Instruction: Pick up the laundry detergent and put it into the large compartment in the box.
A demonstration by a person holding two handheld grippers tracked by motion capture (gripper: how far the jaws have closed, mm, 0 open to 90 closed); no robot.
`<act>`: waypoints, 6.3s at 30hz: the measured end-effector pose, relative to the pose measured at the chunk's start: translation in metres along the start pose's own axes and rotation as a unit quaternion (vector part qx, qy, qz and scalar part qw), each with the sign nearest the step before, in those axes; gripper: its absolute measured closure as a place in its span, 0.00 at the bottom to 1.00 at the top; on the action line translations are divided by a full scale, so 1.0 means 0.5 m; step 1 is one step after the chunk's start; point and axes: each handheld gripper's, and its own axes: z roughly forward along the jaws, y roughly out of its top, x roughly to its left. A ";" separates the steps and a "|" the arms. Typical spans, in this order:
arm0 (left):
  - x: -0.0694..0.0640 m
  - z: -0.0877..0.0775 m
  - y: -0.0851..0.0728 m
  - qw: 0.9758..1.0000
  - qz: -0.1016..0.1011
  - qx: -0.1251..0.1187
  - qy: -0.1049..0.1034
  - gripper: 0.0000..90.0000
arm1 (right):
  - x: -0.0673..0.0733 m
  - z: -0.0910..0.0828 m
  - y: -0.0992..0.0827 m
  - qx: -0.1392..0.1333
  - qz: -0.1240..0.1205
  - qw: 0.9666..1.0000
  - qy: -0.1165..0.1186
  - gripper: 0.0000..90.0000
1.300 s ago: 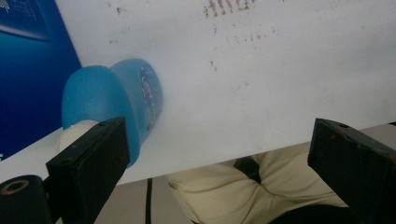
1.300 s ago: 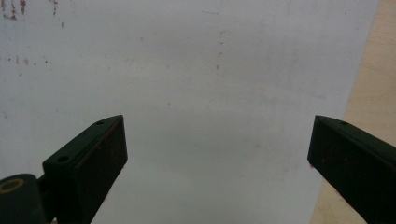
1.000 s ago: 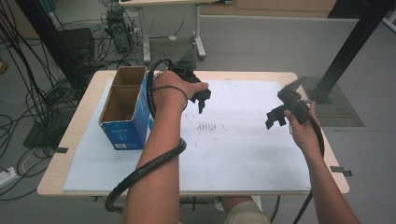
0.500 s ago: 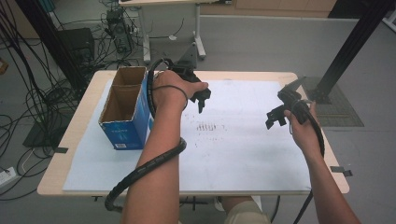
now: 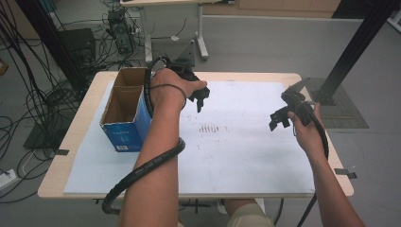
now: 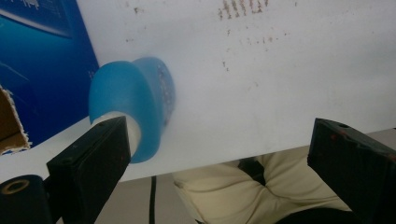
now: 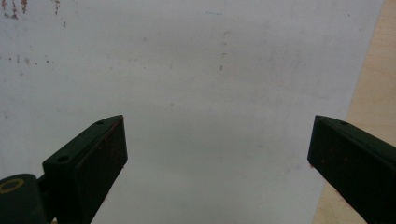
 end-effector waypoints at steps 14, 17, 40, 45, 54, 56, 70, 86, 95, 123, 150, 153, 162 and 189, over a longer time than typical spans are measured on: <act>0.030 -0.017 -0.011 1.000 -0.021 -0.006 0.008 0.07 | -0.001 0.000 -0.002 -0.001 -0.002 1.000 0.000 0.05; 0.039 -0.018 -0.013 1.000 -0.027 -0.007 0.009 0.07 | -0.001 -0.001 -0.002 -0.001 0.002 1.000 0.001 0.05; 0.111 -0.028 -0.030 0.998 -0.063 -0.010 0.012 0.07 | 0.007 -0.013 -0.002 -0.003 0.000 1.000 -0.004 0.05; 0.114 -0.029 -0.030 0.998 -0.063 -0.010 0.012 0.07 | 0.010 -0.014 -0.002 -0.003 0.001 1.000 -0.005 0.05; 0.112 -0.030 -0.028 0.998 -0.063 -0.010 0.015 0.07 | 0.009 -0.016 -0.003 -0.003 -0.001 1.000 -0.006 0.05; 0.112 -0.030 -0.028 0.998 -0.063 -0.010 0.014 0.07 | 0.010 -0.016 -0.003 -0.003 -0.002 1.000 -0.006 0.05; 0.115 -0.027 -0.028 0.998 -0.065 -0.009 0.016 0.07 | 0.013 -0.019 -0.004 -0.003 -0.003 1.000 -0.007 0.05; 0.114 0.000 -0.017 0.998 -0.063 -0.002 0.014 0.07 | 0.009 -0.020 -0.005 -0.003 0.001 1.000 -0.006 0.05; 0.121 0.026 -0.015 0.998 -0.065 0.001 0.009 0.07 | 0.009 -0.018 -0.008 -0.004 0.001 1.000 -0.005 0.05; 0.119 0.121 -0.004 0.998 -0.064 0.021 0.005 0.07 | 0.003 -0.011 -0.011 -0.004 -0.003 1.000 -0.004 0.05; 0.113 0.171 -0.006 0.997 -0.062 0.031 0.013 0.07 | 0.008 -0.006 -0.011 0.000 -0.003 1.000 -0.003 0.05; 0.112 0.172 -0.007 0.998 -0.062 0.030 0.014 0.07 | 0.008 -0.006 -0.012 -0.002 -0.003 1.000 -0.003 0.05; 0.111 0.175 -0.007 0.998 -0.061 0.031 0.013 0.07 | 0.012 -0.004 -0.009 0.002 -0.003 1.000 -0.003 0.05; 0.112 0.175 -0.012 0.998 -0.059 0.030 0.015 0.07 | 0.015 -0.008 -0.010 0.000 -0.007 1.000 -0.005 0.05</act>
